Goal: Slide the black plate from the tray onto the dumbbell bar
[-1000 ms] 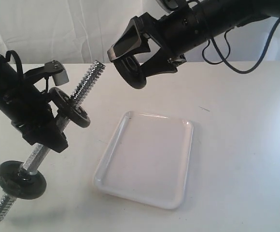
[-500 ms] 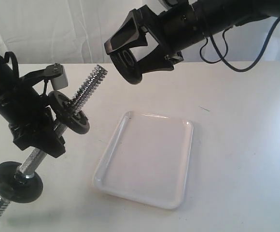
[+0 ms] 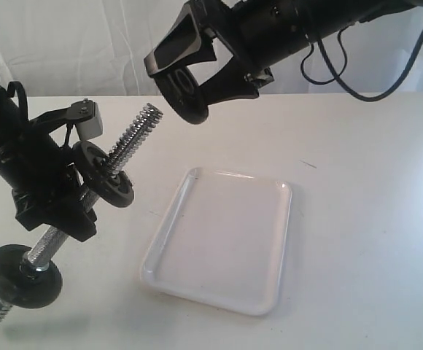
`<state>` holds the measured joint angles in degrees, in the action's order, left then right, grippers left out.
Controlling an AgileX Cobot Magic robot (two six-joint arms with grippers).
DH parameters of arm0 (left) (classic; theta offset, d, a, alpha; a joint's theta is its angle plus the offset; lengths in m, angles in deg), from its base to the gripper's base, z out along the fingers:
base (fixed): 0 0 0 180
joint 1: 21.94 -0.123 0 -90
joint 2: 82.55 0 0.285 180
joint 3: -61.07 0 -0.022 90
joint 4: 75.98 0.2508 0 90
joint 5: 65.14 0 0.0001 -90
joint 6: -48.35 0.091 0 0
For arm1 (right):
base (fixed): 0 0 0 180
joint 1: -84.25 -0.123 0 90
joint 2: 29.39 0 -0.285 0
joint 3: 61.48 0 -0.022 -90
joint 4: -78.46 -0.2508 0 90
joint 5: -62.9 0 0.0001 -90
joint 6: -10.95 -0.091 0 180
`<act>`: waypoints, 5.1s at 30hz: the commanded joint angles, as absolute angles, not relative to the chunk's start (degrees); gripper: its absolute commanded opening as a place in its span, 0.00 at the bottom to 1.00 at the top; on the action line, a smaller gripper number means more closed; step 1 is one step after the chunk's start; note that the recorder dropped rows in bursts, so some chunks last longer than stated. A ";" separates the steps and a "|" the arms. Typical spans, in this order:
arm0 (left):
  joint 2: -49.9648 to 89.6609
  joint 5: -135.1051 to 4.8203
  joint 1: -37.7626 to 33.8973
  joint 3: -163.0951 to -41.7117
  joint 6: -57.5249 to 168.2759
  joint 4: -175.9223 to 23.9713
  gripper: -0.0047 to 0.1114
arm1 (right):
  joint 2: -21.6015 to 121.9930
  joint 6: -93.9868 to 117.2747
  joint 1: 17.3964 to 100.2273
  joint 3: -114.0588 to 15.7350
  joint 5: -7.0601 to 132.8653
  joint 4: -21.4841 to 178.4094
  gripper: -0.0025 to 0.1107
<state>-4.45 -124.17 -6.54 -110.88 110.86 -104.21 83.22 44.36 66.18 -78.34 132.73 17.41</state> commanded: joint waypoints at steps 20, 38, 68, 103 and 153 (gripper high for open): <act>-1.69 -131.12 -3.82 -112.39 113.06 -113.12 0.04 | 85.15 45.68 63.60 -78.19 132.87 13.80 0.02; -1.69 -124.65 -2.91 -112.39 111.27 -111.30 0.04 | 85.24 45.68 63.60 -78.19 132.87 13.07 0.02; -1.69 -122.95 -2.91 -112.39 115.87 -118.62 0.04 | 85.90 49.76 61.55 -78.19 132.87 10.52 0.21; -1.79 -117.47 -2.91 -112.39 111.58 -118.30 0.04 | 76.45 51.69 64.97 -85.02 129.69 11.59 0.19; -13.78 -89.07 -2.91 -112.51 83.26 -118.67 0.04 | 66.66 46.55 65.44 -85.02 132.87 27.17 0.02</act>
<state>-17.55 -88.38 -3.10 -110.22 79.49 -112.50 67.37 46.55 65.24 -84.60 132.76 26.44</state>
